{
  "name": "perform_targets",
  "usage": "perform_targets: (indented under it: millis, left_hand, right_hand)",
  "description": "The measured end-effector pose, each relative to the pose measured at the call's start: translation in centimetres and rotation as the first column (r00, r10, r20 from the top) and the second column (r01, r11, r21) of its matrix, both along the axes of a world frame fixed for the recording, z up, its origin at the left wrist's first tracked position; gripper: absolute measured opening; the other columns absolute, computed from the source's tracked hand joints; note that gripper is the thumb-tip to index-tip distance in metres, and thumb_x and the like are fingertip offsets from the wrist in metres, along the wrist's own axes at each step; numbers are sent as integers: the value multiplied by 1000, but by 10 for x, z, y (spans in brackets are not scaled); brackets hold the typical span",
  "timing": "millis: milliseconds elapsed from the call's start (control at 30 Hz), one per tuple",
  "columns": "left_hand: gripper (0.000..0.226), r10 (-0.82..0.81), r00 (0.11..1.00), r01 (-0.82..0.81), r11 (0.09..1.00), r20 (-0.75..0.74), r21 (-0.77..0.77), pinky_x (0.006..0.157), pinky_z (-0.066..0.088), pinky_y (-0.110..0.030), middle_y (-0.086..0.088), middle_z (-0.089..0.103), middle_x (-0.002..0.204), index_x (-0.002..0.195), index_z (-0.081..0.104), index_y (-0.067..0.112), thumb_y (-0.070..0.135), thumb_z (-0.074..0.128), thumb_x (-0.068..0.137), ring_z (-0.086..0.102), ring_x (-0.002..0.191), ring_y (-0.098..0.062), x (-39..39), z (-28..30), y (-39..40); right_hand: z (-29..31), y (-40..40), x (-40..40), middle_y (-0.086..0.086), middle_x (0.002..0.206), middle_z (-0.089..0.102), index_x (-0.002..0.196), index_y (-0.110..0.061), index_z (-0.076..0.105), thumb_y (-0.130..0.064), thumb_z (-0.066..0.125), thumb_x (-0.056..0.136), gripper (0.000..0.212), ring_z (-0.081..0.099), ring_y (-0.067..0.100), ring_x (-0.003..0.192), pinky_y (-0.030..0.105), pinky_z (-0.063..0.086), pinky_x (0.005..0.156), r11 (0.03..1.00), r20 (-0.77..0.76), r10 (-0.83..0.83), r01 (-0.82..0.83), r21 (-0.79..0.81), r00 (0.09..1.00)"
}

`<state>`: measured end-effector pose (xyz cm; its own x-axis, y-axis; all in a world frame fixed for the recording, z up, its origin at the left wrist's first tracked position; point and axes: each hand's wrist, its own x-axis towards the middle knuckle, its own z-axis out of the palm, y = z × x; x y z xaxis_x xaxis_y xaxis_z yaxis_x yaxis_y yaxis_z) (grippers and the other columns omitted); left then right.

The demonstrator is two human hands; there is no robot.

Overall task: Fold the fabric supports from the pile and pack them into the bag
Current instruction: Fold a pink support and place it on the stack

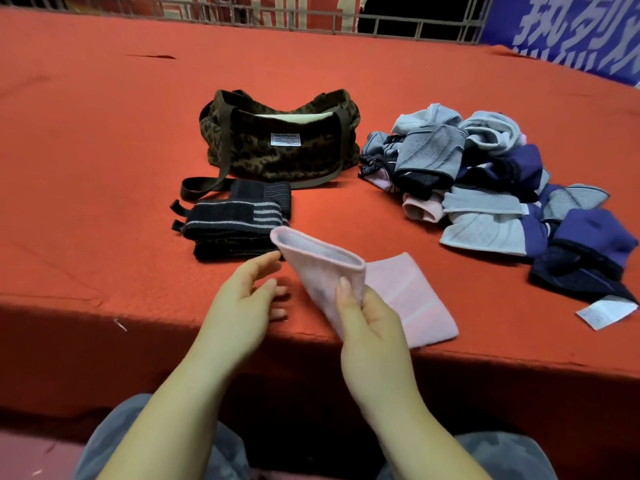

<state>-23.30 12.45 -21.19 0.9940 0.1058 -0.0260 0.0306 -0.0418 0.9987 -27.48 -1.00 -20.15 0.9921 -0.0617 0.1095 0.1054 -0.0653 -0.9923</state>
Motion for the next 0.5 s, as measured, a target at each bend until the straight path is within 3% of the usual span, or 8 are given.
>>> perform_targets:
  millis: [100, 200, 267, 333, 433, 500]
  left_hand:
    - [26, -135, 988, 125, 986, 81, 113, 88, 49, -27, 11, 68, 106, 106, 61, 29, 10, 44, 99, 63, 101, -7, 5, 1, -4]
    - [18, -187, 974, 176, 980, 129, 96, 85, 45, -27, 6, 66, 90, 96, 60, 19, 11, 44, 98, 58, 88, -6, 10, 4, -12]
    - [11, -205, 965, 180, 971, 161, 159, 76, 44, -25, 10, 62, 81, 90, 59, 19, 21, 50, 96, 53, 79, -6, 15, 4, -16]
    - [14, -230, 956, 158, 925, 179, 346, 74, 43, -25, 16, 62, 80, 90, 59, 22, 33, 51, 90, 54, 76, -4, 20, 1, -18]
    - [8, -209, 953, 32, 791, 220, 611, 75, 39, -27, 12, 64, 86, 93, 61, 25, 30, 54, 92, 56, 84, -10, 24, 5, -26]
    - [11, -214, 945, -25, 709, 249, 705, 76, 36, -28, 8, 64, 87, 97, 63, 25, 32, 56, 91, 55, 87, -16, 27, 9, -35]
  right_hand:
    - [1, 1, -7, -7, 98, 73, 96, -19, 69, -46, 48, 91, 35, 66, 6, 99, 23, 47, 89, 969, -63, 30, -14, 248, 998]
    - [3, -10, -9, -10, 98, 73, 93, -24, 68, -30, 54, 90, 15, 66, 6, 99, 26, 47, 89, 964, -61, -35, 50, 262, 997]
    - [5, -24, -7, -11, 94, 73, 94, -27, 65, -10, 58, 91, 18, 67, 2, 92, 20, 49, 81, 977, -39, -96, 101, 188, 995]
    - [4, -40, -6, -8, 98, 72, 106, -27, 61, -4, 62, 87, 30, 67, 1, 91, 19, 52, 78, 983, 15, -183, 182, 25, 983]
    - [-1, -60, -3, -12, 88, 69, 102, -40, 58, -20, 68, 79, 32, 65, 10, 81, 33, 54, 76, 898, 98, -300, 315, -308, 949]
    - [-5, -68, 0, -11, 81, 65, 94, -46, 55, -33, 62, 69, 29, 62, 19, 80, 42, 51, 78, 836, 130, -349, 371, -405, 928]
